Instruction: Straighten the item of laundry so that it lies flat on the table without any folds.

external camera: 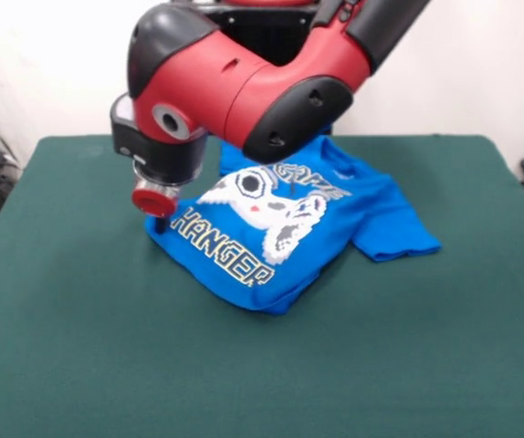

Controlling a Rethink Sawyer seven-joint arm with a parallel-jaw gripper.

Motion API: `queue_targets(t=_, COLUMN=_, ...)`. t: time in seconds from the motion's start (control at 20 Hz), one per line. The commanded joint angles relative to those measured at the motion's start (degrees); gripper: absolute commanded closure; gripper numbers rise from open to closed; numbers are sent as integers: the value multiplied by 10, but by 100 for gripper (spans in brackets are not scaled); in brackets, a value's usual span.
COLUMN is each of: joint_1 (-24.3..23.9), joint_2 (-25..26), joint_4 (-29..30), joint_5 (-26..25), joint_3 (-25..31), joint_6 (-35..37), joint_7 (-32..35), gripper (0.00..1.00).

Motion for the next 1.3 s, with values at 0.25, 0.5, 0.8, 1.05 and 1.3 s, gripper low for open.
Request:
queue_targets(t=0.25, joint_1=-35, joint_2=39, joint_4=-58, joint_5=66, joint_3=85, joint_6=106, joint_7=37, gripper=100)
queue_targets(t=0.5, joint_1=-51, joint_2=20, joint_4=-52, joint_5=87, joint_3=104, joint_6=122, joint_7=-25, gripper=100)
queue_targets(t=0.8, joint_1=-78, joint_2=16, joint_4=-64, joint_5=98, joint_3=112, joint_6=133, joint_7=-81, gripper=100)
queue_targets(t=1.05, joint_1=-85, joint_2=18, joint_4=-78, joint_5=102, joint_3=112, joint_6=131, joint_7=-85, gripper=100)
queue_targets(t=1.3, joint_1=-73, joint_2=10, joint_4=-71, joint_5=105, joint_3=108, joint_6=94, joint_7=-35, gripper=100)
